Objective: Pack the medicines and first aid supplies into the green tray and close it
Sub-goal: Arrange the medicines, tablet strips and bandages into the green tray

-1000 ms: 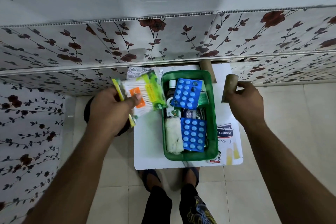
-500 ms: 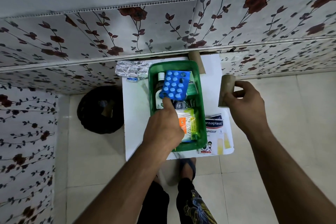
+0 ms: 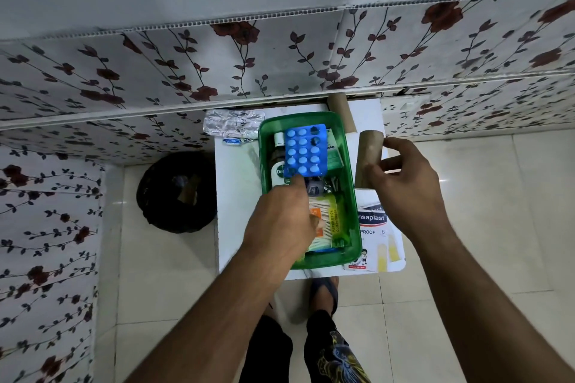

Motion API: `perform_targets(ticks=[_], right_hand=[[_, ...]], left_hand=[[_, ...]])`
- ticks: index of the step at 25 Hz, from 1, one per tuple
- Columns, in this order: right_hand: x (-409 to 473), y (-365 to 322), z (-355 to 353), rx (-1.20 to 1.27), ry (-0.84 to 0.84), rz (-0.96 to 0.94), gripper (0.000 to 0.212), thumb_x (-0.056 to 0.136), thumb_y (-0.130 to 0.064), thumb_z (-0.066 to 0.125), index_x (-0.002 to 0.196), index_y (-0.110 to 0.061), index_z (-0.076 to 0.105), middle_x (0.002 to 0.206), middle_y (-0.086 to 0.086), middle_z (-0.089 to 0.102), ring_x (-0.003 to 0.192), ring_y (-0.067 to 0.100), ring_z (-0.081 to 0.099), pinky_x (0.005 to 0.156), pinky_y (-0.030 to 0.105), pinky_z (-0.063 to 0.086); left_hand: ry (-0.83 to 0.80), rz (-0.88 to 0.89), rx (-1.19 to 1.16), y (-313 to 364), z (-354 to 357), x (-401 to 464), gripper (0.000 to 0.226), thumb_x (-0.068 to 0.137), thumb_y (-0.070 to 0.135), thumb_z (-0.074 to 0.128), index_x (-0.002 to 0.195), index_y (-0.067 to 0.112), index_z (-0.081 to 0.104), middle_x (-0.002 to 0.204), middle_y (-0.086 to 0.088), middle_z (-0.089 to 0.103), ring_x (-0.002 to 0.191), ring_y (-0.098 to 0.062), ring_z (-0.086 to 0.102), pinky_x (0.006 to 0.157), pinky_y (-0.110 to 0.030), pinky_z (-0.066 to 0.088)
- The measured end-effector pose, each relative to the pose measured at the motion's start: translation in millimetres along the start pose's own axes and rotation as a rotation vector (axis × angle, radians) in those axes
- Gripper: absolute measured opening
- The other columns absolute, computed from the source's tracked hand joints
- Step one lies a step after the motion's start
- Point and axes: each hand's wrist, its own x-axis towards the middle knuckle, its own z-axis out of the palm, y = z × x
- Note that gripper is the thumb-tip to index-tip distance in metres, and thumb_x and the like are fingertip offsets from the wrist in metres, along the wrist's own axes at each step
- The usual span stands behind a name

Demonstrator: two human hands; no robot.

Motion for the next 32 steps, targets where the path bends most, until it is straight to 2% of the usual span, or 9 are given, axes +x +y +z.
perform_targets(ticks=[4,6,11,14,18,22,27,30,32], right_hand=[[-12.3,-34.6,37.8,-0.010,-0.094,-0.133,0.033,0.091,-0.036,0.059,0.122,-0.029,0.057,0.086,-0.012,0.067,0.079,0.010,0.068,0.070,0.030,0.055],[-6.5,-47.5,72.0,-0.116,-0.133,-0.171,0.030,0.094,-0.046,0.050,0.112,-0.024,0.059,0.086,-0.004,0.072,0.082,0.021,0.069,0.073,0.036,0.056],[14.1,-54.0,115.2,-0.415,-0.193,-0.237,0.031,0.095,-0.039,0.047,0.092,-0.011,0.061,0.080,0.007,0.069,0.081,0.032,0.066,0.064,0.031,0.047],[13.7,-55.0,115.3,-0.480,-0.206,-0.261,0.025,0.095,-0.029,0.051,0.096,-0.008,0.063,0.088,0.014,0.069,0.086,0.035,0.064,0.064,0.030,0.040],[9.8,-58.1,92.3,-0.356,-0.122,-0.278,0.022,0.089,-0.031,0.062,0.100,-0.014,0.070,0.090,0.008,0.074,0.082,0.030,0.068,0.070,0.032,0.052],[52.1,-54.6,35.0,-0.153,0.231,-0.154,0.024,0.087,-0.030,0.065,0.104,-0.018,0.076,0.095,0.001,0.077,0.081,0.016,0.068,0.068,0.021,0.043],[112.2,-35.0,45.2,-0.297,0.008,0.050,0.048,0.085,-0.045,0.065,0.115,-0.007,0.071,0.109,0.013,0.073,0.098,0.030,0.067,0.083,0.032,0.049],[115.9,-38.2,54.6,-0.294,-0.050,0.026,0.051,0.090,-0.043,0.059,0.105,0.004,0.072,0.099,0.024,0.073,0.094,0.038,0.066,0.083,0.040,0.052],[118.8,-37.0,57.3,-0.304,-0.059,0.012,0.048,0.090,-0.039,0.057,0.096,0.006,0.072,0.089,0.024,0.071,0.086,0.038,0.066,0.076,0.038,0.052]], left_hand=[[0.271,-0.168,-0.403,-45.3,-27.4,4.9,0.005,0.088,0.024,0.062,0.092,0.026,0.065,0.074,0.003,0.069,0.059,-0.017,0.068,0.061,-0.034,0.059],[0.352,-0.295,-0.537,-71.9,-30.9,13.1,0.007,0.085,0.021,0.060,0.082,0.026,0.063,0.074,0.002,0.070,0.062,-0.022,0.070,0.061,-0.044,0.060],[0.350,-0.350,-0.511,-107.6,-31.9,25.9,0.009,0.087,0.016,0.059,0.084,0.023,0.065,0.075,0.003,0.070,0.066,-0.020,0.070,0.056,-0.022,0.046],[0.350,-0.354,-0.514,-116.5,-28.8,28.7,0.008,0.087,0.015,0.060,0.085,0.020,0.066,0.074,0.005,0.070,0.066,-0.019,0.070,0.058,-0.023,0.047],[0.373,-0.370,-0.569,-122.9,-25.3,34.4,0.005,0.087,0.019,0.062,0.089,0.019,0.066,0.078,0.005,0.071,0.069,-0.017,0.069,0.059,-0.021,0.045],[0.464,-0.473,-0.626,-140.7,-22.4,80.5,0.043,0.082,0.041,0.069,0.112,0.012,0.059,0.104,-0.003,0.067,0.091,-0.018,0.062,0.073,-0.026,0.046],[0.415,-0.551,-0.602,-143.8,-16.1,138.4,0.072,0.075,0.055,0.073,0.121,0.003,0.055,0.123,-0.014,0.062,0.111,-0.032,0.059,0.078,-0.030,0.041],[0.442,-0.581,-0.632,-142.9,-16.3,145.0,0.063,0.073,0.049,0.077,0.110,0.000,0.064,0.114,-0.016,0.068,0.104,-0.032,0.064,0.074,-0.030,0.043],[0.478,-0.601,-0.729,-142.8,-17.3,145.2,0.044,0.071,0.041,0.081,0.082,0.002,0.066,0.085,-0.015,0.070,0.082,-0.029,0.067,0.068,-0.031,0.046]])
